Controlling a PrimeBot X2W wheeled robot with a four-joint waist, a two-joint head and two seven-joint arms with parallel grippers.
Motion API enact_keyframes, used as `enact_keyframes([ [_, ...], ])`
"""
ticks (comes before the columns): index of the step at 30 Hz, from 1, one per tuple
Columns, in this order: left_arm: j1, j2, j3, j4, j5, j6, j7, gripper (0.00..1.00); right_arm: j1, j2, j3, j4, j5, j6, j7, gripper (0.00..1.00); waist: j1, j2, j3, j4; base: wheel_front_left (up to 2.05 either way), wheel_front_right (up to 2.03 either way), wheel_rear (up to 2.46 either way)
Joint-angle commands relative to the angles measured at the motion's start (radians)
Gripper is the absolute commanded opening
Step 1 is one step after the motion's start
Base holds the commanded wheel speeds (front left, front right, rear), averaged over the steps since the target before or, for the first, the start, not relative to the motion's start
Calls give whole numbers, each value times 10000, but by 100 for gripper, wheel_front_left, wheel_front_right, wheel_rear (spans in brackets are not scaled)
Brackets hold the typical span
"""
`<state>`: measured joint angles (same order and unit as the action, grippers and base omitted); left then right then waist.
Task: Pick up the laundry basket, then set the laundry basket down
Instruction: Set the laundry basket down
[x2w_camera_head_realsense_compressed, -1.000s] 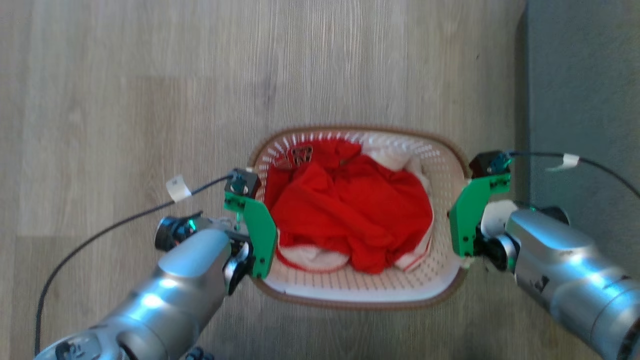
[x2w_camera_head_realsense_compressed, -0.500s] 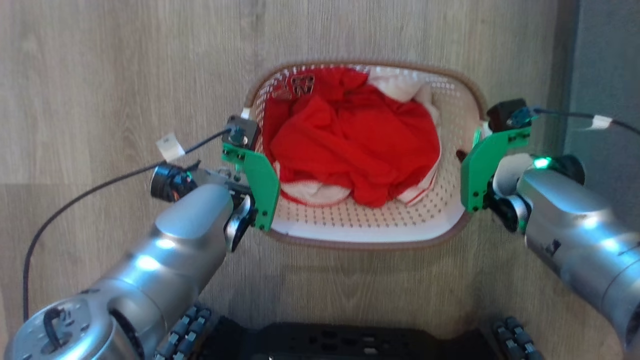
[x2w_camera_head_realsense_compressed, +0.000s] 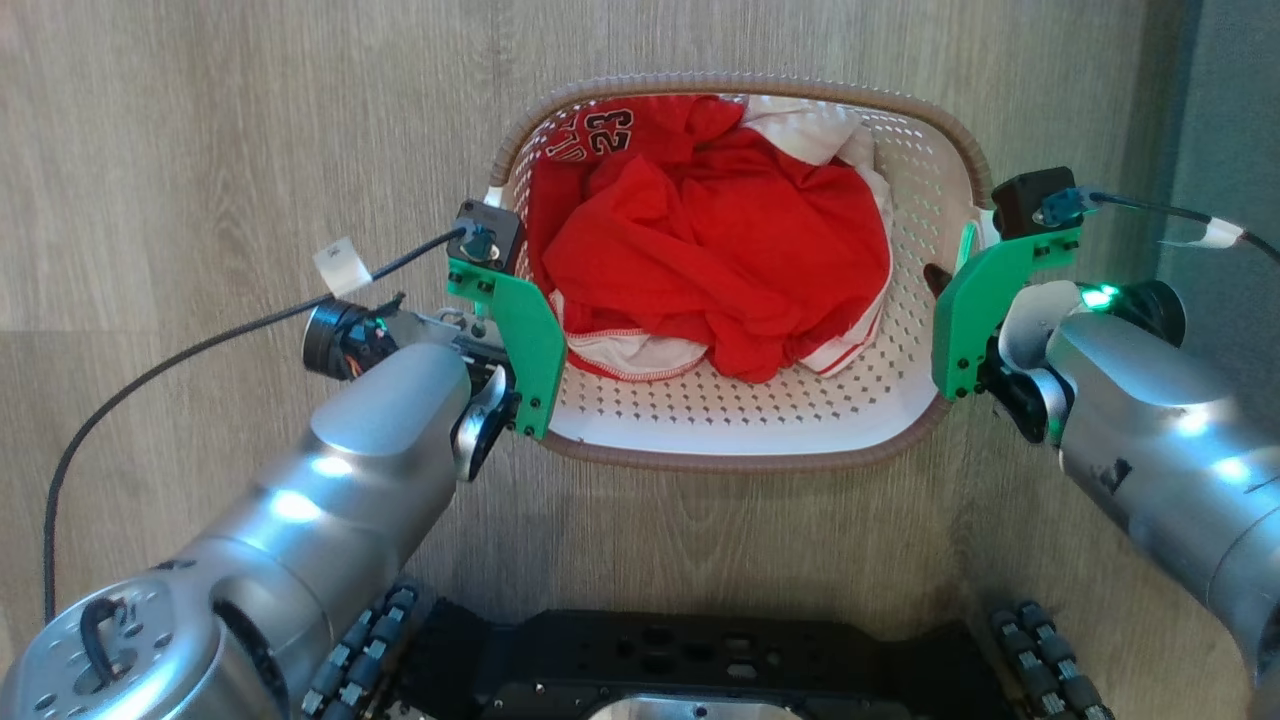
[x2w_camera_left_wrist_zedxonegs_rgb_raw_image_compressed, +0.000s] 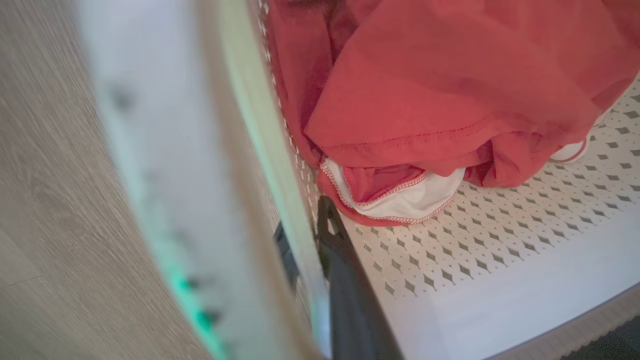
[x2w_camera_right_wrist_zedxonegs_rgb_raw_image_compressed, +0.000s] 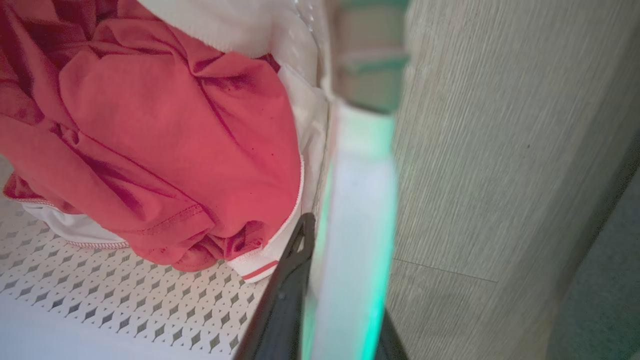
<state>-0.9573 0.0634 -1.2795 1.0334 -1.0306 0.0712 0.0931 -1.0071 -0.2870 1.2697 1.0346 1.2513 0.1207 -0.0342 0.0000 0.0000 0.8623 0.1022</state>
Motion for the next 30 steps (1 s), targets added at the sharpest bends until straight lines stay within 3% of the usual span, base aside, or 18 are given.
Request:
enact_keyframes([
  [1, 67, -132, -8, -503, 15, -219, 108, 0, 23, 164, 93, -205, -110, 100, -291, 0, 0, 0, 83, 8, 0, 0, 0],
  [16, -173, -132, -8, -538, -227, -42, -64, 0, -238, 47, 102, 51, -499, 100, -623, 0, 0, 0, 419, 65, 0, 0, 0],
  [17, -198, -132, -8, -522, -220, 5, -106, 9, -263, 56, 102, 178, -501, 100, -680, 31, 0, 0, 427, 74, 0, 0, 0],
  [18, -234, -132, -8, -505, -178, 68, -200, 85, -272, 84, 102, 316, -506, 100, -653, 100, 0, 0, 434, 81, 0, 0, 0],
  [19, -245, -132, -8, -491, -153, 105, -267, 100, -289, 121, 102, 402, -572, 100, -618, 100, 0, 0, 439, 86, 0, 0, 0],
  [30, -238, -132, -8, -126, -233, 323, -209, 100, -274, 295, 103, 709, -426, 100, -708, 100, 0, 0, 324, 136, 0, 0, 0],
])
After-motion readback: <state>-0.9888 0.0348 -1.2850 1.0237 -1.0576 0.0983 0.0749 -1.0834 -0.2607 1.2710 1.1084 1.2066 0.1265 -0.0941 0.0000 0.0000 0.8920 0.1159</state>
